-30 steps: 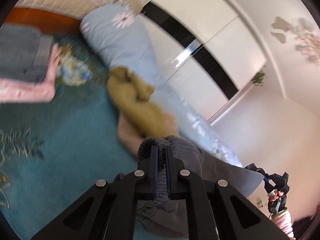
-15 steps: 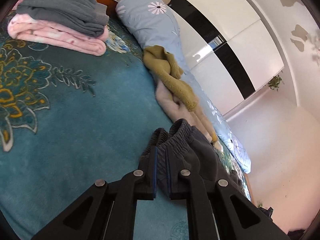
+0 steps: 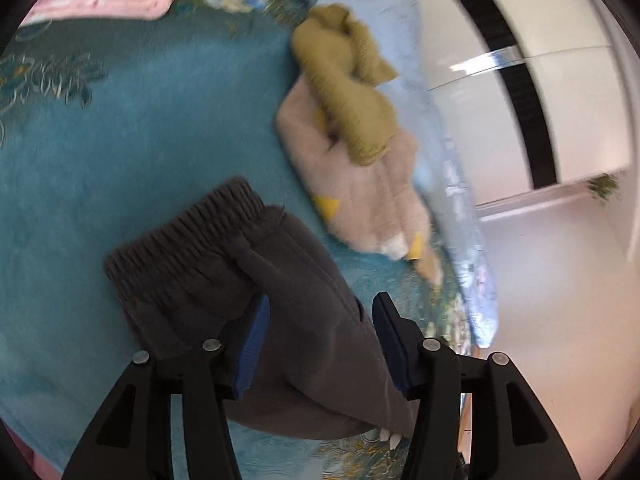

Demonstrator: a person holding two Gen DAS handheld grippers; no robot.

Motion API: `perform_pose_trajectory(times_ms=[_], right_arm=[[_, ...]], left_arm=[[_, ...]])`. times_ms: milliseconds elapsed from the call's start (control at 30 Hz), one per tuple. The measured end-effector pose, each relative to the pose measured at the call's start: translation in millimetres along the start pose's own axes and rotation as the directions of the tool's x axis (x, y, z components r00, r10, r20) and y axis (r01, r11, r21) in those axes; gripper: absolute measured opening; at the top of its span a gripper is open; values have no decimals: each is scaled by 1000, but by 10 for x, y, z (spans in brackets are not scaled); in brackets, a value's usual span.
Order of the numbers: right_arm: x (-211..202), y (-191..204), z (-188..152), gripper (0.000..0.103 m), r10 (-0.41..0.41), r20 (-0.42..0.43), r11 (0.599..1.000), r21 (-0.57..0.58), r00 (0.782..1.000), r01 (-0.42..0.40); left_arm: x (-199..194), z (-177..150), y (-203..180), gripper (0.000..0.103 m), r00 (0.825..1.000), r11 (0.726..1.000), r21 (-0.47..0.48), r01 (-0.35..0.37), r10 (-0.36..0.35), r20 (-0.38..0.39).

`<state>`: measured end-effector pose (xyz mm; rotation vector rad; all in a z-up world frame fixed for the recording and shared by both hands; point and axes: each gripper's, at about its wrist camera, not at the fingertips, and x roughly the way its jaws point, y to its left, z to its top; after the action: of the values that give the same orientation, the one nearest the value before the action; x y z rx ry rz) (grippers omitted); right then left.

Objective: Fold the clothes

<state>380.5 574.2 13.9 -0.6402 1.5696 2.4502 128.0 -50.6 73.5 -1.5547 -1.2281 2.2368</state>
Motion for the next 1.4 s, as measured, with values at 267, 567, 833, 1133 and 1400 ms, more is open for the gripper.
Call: perform_pose_trajectory(times_ms=[267,567,833,1133,1400], right_arm=[[9,-26,8,12,32,-19,999,14,999,-32],[56,-30,20,13,45,-36,999,18,998,-44],[52,62,-8,12,55,-37,998,-31,998,-57],[116,185,-62,12,33,-64,995,-95,997,-39],[110,199,-82,13,21,-62,994,-105,998,-28]], left_arm=[[446,77,-150,53,974,955,-194,-224,214,-71],[419,-38,-273,6,960,958,-79,-277,280,26],[-565,-168,-655,5,932,930,331,161,-254,258],[-483,-886,1150,7,970,983,38,179,-183,159],[-765,-1202,1087,40,975,988,83,130,-143,168]])
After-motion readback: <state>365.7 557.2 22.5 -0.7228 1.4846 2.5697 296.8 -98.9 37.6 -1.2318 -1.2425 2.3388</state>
